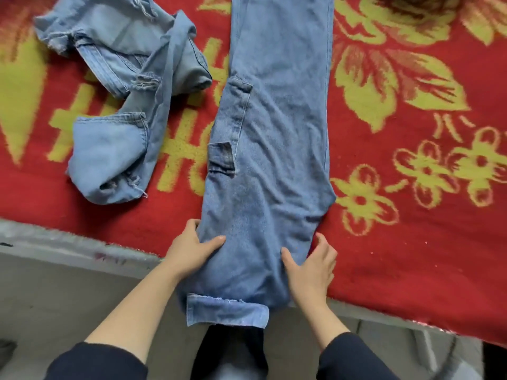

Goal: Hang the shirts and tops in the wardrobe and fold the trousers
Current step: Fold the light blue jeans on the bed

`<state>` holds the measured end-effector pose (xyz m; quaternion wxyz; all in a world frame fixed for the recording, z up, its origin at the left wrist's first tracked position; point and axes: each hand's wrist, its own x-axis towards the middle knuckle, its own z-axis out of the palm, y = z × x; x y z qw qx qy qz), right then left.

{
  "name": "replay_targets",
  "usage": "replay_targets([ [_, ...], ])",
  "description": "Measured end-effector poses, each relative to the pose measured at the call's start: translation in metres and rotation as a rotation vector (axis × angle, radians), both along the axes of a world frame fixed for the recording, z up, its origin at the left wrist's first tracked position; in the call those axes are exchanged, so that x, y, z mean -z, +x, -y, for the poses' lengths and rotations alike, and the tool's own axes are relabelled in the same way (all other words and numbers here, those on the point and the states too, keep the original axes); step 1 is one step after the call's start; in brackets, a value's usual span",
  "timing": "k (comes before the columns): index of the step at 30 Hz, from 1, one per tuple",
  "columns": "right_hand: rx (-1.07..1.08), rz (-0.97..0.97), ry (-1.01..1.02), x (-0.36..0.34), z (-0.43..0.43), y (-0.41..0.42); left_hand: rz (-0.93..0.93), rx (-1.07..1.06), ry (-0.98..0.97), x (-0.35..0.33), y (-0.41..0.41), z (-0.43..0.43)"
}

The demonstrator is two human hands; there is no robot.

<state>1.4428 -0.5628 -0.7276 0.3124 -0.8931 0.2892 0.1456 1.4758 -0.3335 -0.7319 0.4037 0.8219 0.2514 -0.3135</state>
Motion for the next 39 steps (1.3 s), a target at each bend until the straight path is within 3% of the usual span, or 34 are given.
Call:
replay_targets([
  [1, 0.059, -0.023, 0.042, 0.002, -0.002, -0.018, -0.021, -0.052, -0.058, -0.002, -0.013, 0.0],
  [5, -0.033, -0.141, 0.348, 0.012, -0.002, -0.068, 0.01, -0.145, -0.205, -0.008, -0.062, 0.004],
  [9, 0.151, -0.122, 0.707, -0.008, 0.011, -0.085, 0.017, -0.153, -0.267, -0.027, -0.097, 0.016],
  [15, 0.047, -0.11, 0.689, -0.056, 0.046, -0.16, -0.208, -0.345, -0.408, -0.056, -0.174, 0.03],
  [20, 0.19, -0.398, 0.7, -0.082, 0.065, -0.238, -0.56, -0.238, -0.359, -0.075, -0.244, 0.039],
  [23, 0.275, -0.49, 0.797, -0.095, 0.073, -0.25, -0.583, -0.167, -0.342, -0.093, -0.247, 0.038],
  [27, 0.283, -0.345, 0.836, -0.107, 0.079, -0.216, -0.374, -0.199, -0.331, -0.126, -0.211, 0.042],
  [31, 0.36, -0.162, 0.965, -0.126, 0.083, -0.145, -0.193, -0.276, -0.492, -0.152, -0.154, 0.045],
  [33, 0.367, -0.128, 1.034, -0.138, 0.085, -0.104, -0.167, -0.263, -0.58, -0.17, -0.123, 0.05],
  [39, 0.538, 0.048, 1.177, -0.165, 0.069, 0.038, -0.147, -0.619, -0.879, -0.165, 0.008, 0.037],
])
